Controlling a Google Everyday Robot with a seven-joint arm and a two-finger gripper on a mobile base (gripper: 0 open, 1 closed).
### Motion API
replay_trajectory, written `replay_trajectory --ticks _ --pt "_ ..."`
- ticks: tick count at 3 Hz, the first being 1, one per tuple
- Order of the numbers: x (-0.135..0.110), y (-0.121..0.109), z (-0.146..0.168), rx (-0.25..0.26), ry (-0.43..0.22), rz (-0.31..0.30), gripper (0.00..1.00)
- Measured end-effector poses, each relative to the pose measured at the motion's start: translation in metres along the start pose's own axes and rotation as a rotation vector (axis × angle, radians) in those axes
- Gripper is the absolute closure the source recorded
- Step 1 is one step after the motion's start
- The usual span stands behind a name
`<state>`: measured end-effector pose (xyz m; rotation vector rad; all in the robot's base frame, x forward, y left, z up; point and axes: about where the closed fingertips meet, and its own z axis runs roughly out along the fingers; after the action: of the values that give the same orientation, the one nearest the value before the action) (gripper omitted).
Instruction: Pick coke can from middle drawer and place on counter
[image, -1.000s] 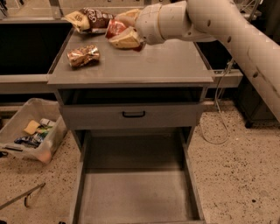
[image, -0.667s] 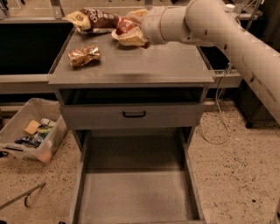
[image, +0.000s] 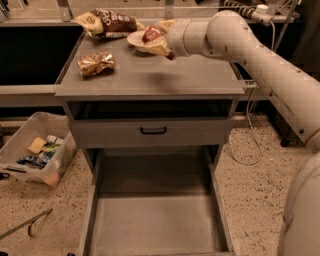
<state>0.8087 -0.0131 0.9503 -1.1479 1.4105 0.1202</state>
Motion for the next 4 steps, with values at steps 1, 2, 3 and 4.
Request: replay_trajectory --ticks 1,2,3,4 --pt "0.022 0.000 0.015 -0.045 0.029 0.063 1.00" --pt "0.038 0.013 0.026 -0.148 0.064 0.121 1.00" --pt "0.048 0.025 0.031 -0.220 0.083 0.157 1.00" --pt "0.056 0.035 0.034 -0.260 0.097 0.188 1.00"
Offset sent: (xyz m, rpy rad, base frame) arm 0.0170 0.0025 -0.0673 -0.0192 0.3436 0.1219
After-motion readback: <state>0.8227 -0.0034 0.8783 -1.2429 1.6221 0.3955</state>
